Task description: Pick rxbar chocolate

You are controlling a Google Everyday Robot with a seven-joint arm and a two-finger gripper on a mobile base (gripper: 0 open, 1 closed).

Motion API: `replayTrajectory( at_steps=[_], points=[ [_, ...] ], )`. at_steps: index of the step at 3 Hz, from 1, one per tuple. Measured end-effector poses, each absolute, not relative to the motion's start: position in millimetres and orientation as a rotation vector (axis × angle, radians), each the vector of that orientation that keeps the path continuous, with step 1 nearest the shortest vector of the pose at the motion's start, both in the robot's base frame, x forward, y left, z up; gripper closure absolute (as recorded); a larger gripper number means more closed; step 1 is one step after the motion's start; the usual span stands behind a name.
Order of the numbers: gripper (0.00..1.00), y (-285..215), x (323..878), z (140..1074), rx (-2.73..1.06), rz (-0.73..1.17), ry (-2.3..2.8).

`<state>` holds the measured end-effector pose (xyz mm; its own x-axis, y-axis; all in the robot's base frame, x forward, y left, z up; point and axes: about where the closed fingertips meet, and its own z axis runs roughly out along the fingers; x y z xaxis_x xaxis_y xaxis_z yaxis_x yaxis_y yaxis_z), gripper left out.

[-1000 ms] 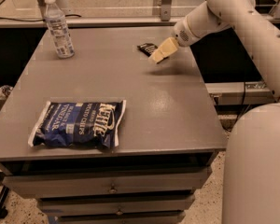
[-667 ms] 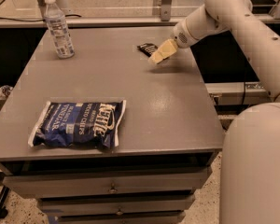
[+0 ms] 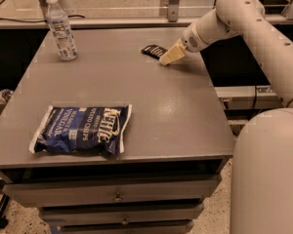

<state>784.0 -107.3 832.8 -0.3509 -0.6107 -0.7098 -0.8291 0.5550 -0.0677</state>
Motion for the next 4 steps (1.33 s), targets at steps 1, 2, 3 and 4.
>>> replayTrajectory(
  at_steps=[1, 2, 3, 4],
  points=[
    [0.62, -114, 781, 825, -1.144, 0.392, 2.098],
    [0.85, -114, 781, 829, -1.144, 0.391, 2.098],
    [1.00, -114, 781, 831, -1.144, 0.392, 2.098],
    [1.00, -109, 771, 871, -1.152, 0.393, 2.027]
  ],
)
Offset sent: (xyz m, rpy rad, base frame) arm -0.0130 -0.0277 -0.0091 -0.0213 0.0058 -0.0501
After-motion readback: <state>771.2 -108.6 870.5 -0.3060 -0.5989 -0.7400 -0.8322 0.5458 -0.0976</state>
